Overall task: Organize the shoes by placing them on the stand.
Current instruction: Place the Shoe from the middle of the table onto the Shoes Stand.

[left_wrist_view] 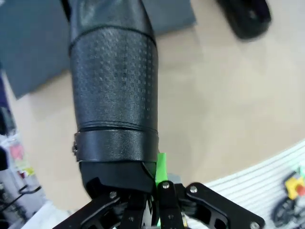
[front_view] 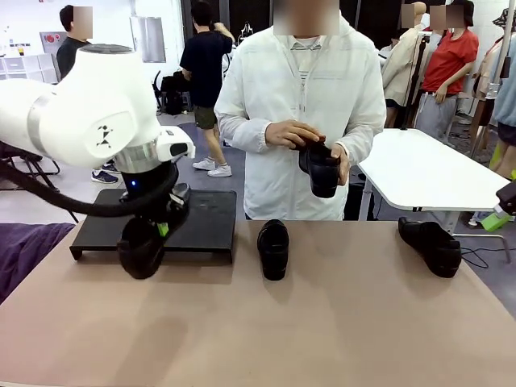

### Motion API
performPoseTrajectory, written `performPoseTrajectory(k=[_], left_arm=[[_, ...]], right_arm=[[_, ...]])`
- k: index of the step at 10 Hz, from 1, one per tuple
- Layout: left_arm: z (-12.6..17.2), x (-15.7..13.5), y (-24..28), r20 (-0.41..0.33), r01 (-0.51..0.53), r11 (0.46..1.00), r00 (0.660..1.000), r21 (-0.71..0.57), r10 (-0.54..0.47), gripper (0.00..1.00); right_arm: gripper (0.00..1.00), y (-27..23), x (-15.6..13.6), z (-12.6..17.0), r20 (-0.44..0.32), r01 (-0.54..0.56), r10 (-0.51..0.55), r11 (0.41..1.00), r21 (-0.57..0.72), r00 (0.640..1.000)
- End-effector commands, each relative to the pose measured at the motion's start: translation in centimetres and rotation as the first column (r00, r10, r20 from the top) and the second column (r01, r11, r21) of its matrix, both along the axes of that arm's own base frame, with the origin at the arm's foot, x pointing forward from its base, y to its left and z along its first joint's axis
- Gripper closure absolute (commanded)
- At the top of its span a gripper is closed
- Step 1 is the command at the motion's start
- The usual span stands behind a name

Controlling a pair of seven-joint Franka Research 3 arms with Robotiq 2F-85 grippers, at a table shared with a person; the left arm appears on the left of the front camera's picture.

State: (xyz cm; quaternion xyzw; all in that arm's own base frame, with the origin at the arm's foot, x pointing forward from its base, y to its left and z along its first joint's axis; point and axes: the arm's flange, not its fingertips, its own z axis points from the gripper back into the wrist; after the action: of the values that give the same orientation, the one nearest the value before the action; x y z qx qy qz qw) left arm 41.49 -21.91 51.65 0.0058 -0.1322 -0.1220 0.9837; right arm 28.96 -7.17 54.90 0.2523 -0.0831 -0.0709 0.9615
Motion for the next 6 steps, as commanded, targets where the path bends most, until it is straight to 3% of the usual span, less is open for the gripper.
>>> performPoseTrajectory(k=[1,3,6], left_arm=[[-0.1,3.4,1.1,0.025,-0.005,1.000,1.000,0.004,0.005,1.00],[-1.4,6.1,2.1,0.106,0.126,0.991,0.986,0.050,-0.131,1.00],[-4.5,10.3,3.4,0.184,0.083,0.992,0.978,0.098,-0.100,1.00]], right_arm=[[0.00,-0.3,0.1,0.1,0.012,-0.022,0.022,1.000,0.003,1.000],[0.00,-0.3,0.1,0.1,0.012,-0.022,0.022,1.000,0.003,1.000],[0.00,-0.3,0.1,0.1,0.012,-0.022,0.022,1.000,0.003,1.000]])
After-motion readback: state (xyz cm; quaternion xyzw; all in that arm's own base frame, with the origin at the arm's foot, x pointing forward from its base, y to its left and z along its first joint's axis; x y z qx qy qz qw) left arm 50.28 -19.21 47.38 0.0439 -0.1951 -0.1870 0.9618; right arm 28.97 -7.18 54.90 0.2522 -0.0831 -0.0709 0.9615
